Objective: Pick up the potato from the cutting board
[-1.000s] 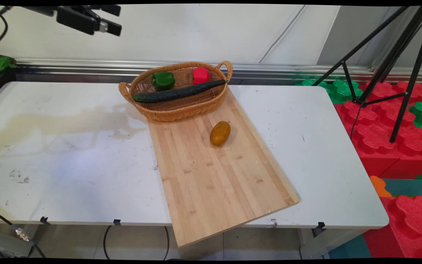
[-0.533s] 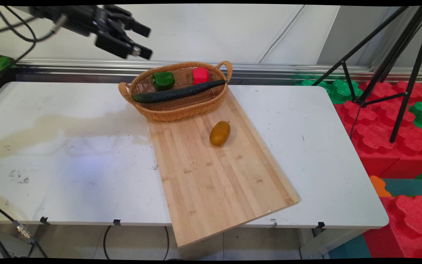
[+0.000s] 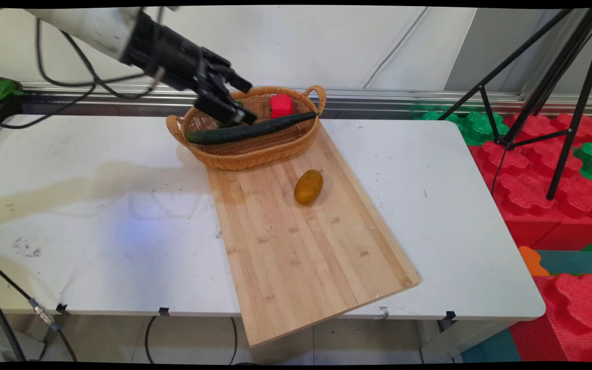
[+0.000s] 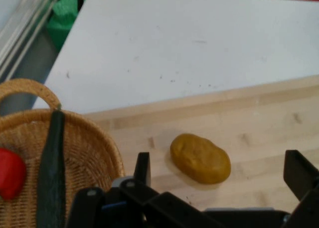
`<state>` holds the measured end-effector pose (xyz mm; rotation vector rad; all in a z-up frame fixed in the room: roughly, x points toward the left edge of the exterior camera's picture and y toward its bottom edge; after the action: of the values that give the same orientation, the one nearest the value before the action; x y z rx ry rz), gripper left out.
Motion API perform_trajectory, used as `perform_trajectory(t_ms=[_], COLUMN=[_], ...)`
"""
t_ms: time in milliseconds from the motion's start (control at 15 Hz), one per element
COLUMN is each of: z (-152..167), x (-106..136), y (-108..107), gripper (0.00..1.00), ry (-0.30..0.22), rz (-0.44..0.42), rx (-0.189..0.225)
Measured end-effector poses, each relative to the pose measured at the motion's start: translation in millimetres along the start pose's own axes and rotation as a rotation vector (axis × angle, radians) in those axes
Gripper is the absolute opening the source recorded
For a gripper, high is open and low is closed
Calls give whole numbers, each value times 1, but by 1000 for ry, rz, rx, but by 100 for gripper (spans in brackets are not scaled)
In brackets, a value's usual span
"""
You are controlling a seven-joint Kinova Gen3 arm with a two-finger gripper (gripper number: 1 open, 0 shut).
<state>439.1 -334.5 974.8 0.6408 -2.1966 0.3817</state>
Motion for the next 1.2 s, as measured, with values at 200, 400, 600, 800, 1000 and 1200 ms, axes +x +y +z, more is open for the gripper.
perform_trajectory(t_ms=[200, 400, 600, 800, 1000, 1200], z=[25, 53, 81, 111, 135, 156], x=[1, 1, -1, -2, -3, -5], y=[1, 3, 5, 7, 8, 11], gripper=[100, 100, 100, 100, 100, 100], ry=[-34, -75, -117, -158, -191, -219], rz=[-9, -25, -54, -91, -122, -150], rx=[-4, -11, -13, -3, 9, 20])
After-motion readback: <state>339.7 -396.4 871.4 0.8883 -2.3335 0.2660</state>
